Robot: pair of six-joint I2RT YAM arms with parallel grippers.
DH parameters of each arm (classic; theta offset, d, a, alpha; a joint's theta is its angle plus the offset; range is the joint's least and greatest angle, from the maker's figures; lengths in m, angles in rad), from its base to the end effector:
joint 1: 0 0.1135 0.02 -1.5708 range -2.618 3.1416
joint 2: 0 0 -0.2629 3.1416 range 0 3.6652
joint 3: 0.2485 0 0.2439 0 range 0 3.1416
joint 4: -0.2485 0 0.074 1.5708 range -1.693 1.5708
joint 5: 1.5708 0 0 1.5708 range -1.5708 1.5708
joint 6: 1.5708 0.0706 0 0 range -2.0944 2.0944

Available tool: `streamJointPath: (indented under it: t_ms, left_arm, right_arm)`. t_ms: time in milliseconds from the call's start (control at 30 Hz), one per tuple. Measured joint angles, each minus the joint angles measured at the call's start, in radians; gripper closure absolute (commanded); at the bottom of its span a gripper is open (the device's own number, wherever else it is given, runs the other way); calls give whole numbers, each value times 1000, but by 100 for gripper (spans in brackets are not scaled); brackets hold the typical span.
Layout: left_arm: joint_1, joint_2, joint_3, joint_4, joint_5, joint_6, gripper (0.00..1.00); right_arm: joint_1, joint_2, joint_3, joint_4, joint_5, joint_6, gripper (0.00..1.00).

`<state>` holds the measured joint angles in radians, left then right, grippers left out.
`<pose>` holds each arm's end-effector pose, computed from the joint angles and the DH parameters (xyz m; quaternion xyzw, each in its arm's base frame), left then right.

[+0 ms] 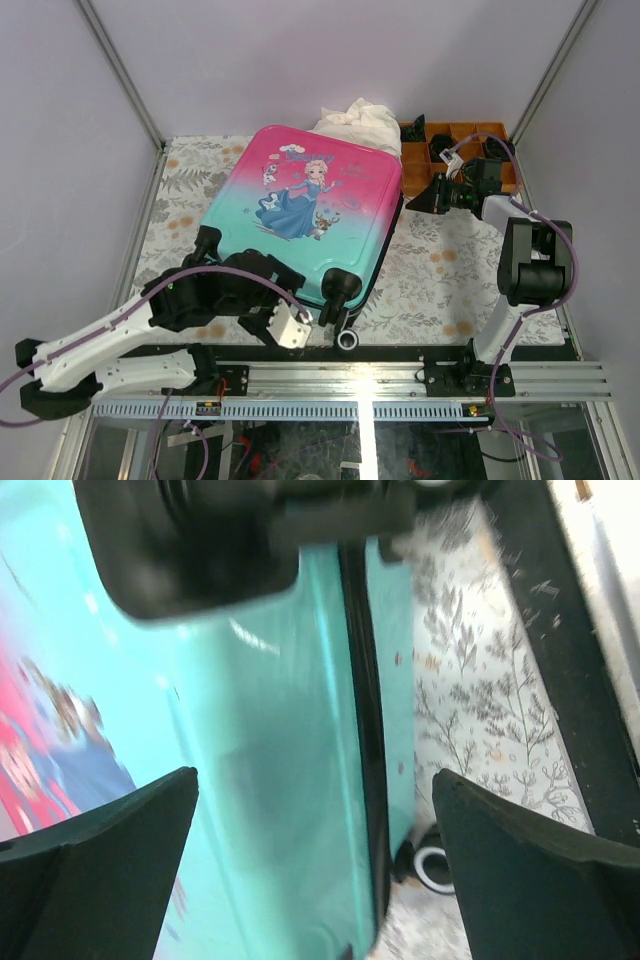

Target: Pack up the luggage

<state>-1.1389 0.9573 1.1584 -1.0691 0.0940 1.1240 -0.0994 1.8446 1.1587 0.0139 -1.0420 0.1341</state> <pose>0.0700 -0.1677 0.3244 0.8557 0.3843 -0.0467 0.3435 0.4019 0.0212 0.1951 -0.1238 0.8011 0.4548 0.3690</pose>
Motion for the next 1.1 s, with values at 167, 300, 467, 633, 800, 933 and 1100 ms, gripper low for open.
streamJointPath:
  t_ms: [167, 300, 467, 633, 800, 933, 1100]
  left_arm:
    - [164, -126, -171, 76, -128, -39, 0]
    - [344, -145, -241, 182, -205, -53, 0]
    - [612, -53, -266, 322, -202, -33, 2]
    - [845, 151, -163, 410, -138, 12, 6]
    - [988, 490, 126, 446, -96, -62, 6]
    - [1011, 662, 356, 426, -84, -157, 0]
    - [991, 678, 617, 253, 82, -310, 0]
  right_arm:
    - [0, -3, -4, -1, 0, -15, 100]
    - [-1, -10, -13, -3, 0, -31, 100]
    - [-1, -32, -35, -5, -7, -45, 100]
    - [-11, -80, -89, -11, -13, -47, 100]
    - [13, -145, -202, 81, -11, 21, 100]
    - [68, -214, -303, 188, 18, 128, 100]
    - [183, -254, -371, 270, 37, 216, 100]
